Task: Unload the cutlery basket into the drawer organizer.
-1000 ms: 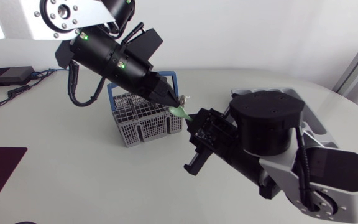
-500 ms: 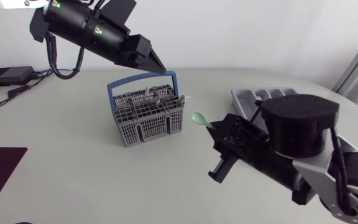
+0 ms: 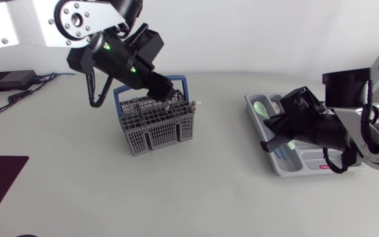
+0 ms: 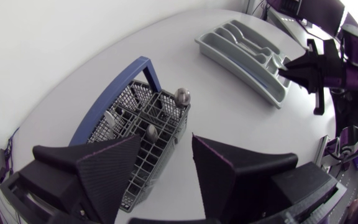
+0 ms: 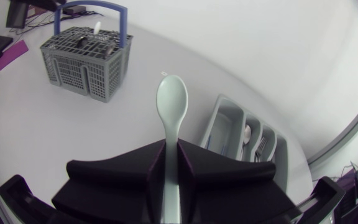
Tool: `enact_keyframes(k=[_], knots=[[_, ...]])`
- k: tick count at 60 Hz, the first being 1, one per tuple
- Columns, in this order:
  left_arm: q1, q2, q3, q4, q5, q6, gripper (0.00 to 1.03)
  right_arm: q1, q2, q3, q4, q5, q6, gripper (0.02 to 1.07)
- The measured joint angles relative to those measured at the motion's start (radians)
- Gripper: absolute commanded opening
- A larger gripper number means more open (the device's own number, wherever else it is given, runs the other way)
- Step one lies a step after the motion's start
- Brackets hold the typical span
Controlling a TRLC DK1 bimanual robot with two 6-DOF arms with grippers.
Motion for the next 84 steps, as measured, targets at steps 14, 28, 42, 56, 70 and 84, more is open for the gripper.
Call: enact_keyframes(k=[14,28,42,56,70,84], knots=[[-0.030,0.008,-0.029,0.034,-0.094,0.014,0.75,-0.135,0.200,0.096,-0.026,-0.007,0.103,0.11],[-0.030,0.006,-0.114,0.099,-0.167,0.034,0.78,-0.207,0.466,0.221,-0.038,-0.011,0.191,0.12],[-0.030,-0.049,-0.200,0.140,-0.206,0.056,0.80,-0.227,0.634,0.326,-0.119,-0.011,0.226,0.27],[-0.030,-0.101,-0.219,0.153,-0.222,0.060,0.80,-0.227,0.639,0.348,-0.164,-0.022,0.241,0.84],[-0.030,-0.146,-0.251,0.164,-0.229,0.060,0.81,-0.181,0.449,0.348,-0.217,-0.045,0.266,0.88],[-0.030,-0.172,-0.282,0.178,-0.235,0.060,0.81,-0.101,0.383,0.351,-0.232,-0.046,0.288,0.88]])
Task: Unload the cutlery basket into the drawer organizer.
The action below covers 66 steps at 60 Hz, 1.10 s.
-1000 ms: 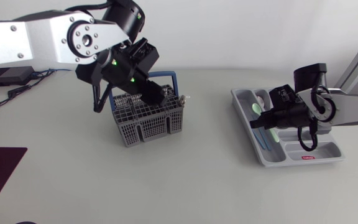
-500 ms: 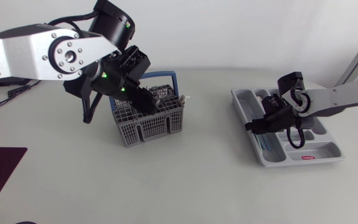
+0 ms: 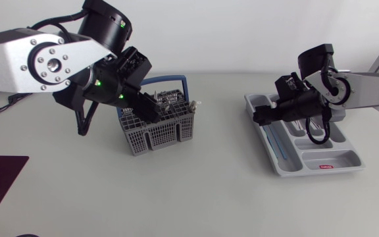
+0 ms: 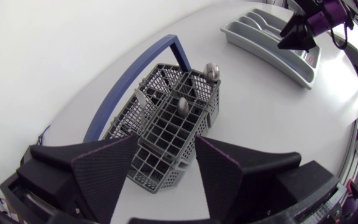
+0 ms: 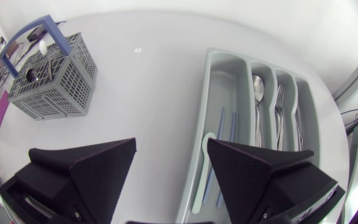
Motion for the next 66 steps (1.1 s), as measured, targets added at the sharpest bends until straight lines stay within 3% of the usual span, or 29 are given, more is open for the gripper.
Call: enact_keyframes(k=[12,18,37,52,66], knots=[[0.000,0.000,-0.013,0.006,0.000,0.011,0.83,-0.055,0.045,0.000,0.000,0.003,0.000,0.87],[0.000,0.000,-0.025,0.018,0.000,0.015,0.84,-0.085,0.071,0.000,0.000,0.005,-0.004,0.78],[-0.014,0.000,-0.030,0.027,0.000,0.017,0.89,-0.125,0.158,-0.001,-0.003,0.005,-0.031,0.72],[-0.014,0.000,-0.030,0.027,0.000,0.019,0.89,-0.126,0.204,0.005,0.005,-0.006,-0.034,0.46],[-0.014,0.000,-0.030,0.027,0.000,0.023,0.89,-0.150,0.225,0.000,-0.003,-0.002,-0.043,0.47]])
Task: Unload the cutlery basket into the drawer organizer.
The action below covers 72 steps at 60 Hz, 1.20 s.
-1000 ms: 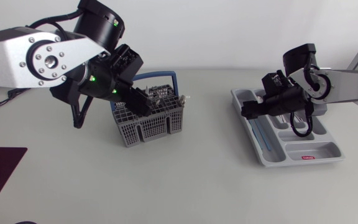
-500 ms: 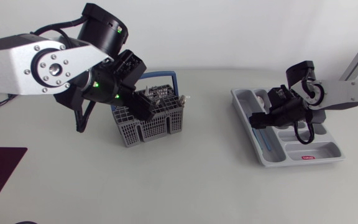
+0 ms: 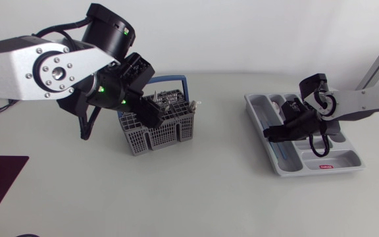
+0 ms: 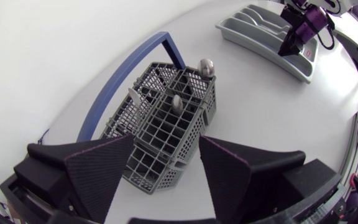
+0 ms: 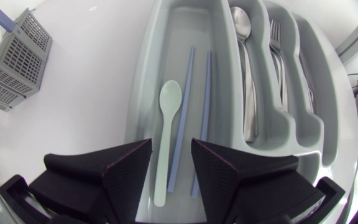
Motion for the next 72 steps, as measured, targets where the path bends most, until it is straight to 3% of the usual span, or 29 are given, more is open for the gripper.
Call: enact_keyframes(k=[48,61,72], knots=[[-0.005,0.000,-0.009,0.006,0.000,0.000,0.89,0.026,0.075,-0.010,0.002,0.004,-0.036,0.38],[-0.012,0.000,-0.013,0.007,0.000,0.000,0.89,0.032,0.089,0.001,0.004,0.005,-0.056,0.21],[-0.020,0.000,-0.013,0.007,0.000,0.000,0.89,0.032,0.087,0.001,0.004,0.004,-0.059,0.21]])
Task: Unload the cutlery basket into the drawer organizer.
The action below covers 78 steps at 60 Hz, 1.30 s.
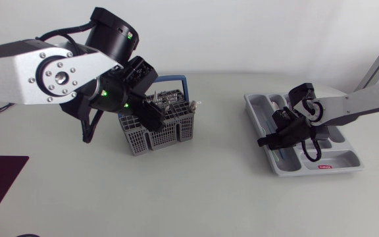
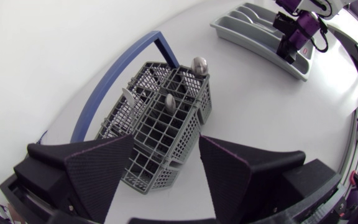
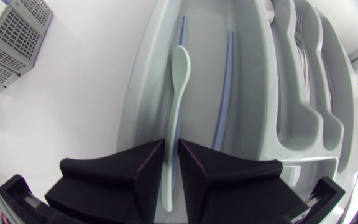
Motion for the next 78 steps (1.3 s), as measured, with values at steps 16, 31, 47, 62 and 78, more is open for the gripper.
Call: enact_keyframes(k=[16,31,47,62,78], knots=[[-0.007,0.000,0.000,0.000,0.000,0.000,0.89,-0.004,-0.036,-0.009,-0.032,-0.001,-0.019,0.20],[-0.011,0.000,0.000,0.000,0.000,0.000,0.89,-0.013,-0.054,-0.011,-0.031,0.000,-0.026,0.20],[-0.014,0.000,-0.001,0.000,0.000,0.000,0.89,-0.013,-0.054,-0.011,-0.031,0.001,-0.026,0.40],[-0.014,0.000,-0.001,0.000,0.000,0.000,0.89,-0.013,-0.029,-0.002,-0.030,0.020,-0.022,0.40],[-0.017,0.000,-0.001,0.000,0.000,0.000,0.89,-0.013,-0.009,0.024,-0.030,0.026,-0.022,0.29]])
